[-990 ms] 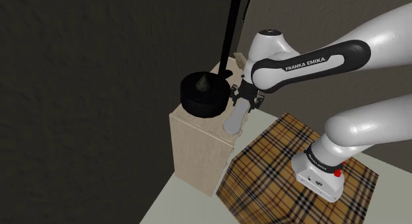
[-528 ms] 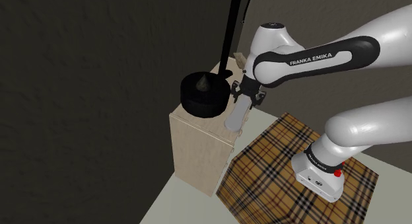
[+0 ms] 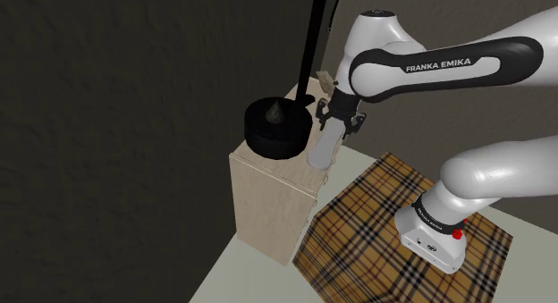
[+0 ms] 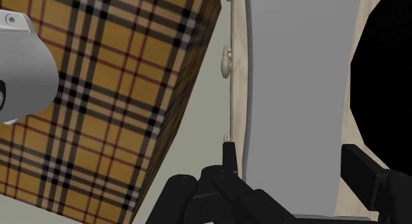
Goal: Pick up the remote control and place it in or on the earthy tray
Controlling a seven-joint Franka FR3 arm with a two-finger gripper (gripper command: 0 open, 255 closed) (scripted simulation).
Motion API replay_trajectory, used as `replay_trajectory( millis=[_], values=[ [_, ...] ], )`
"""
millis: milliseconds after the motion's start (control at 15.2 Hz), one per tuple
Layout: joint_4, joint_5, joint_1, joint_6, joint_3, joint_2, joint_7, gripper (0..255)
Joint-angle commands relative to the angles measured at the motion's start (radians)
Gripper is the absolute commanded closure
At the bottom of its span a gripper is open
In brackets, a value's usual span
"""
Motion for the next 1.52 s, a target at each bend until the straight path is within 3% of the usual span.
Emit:
replay_trajectory(
  millis=[0,726,1452],
  values=[
    [0.02,-0.005,0.001,-0.035,-0.011,-0.015,0.001,255],
    [0.124,-0.036,0.0,-0.197,-0.068,-0.072,0.003,255],
    [0.307,-0.213,-0.188,-0.116,-0.148,0.22,-0.141,255]
  ],
)
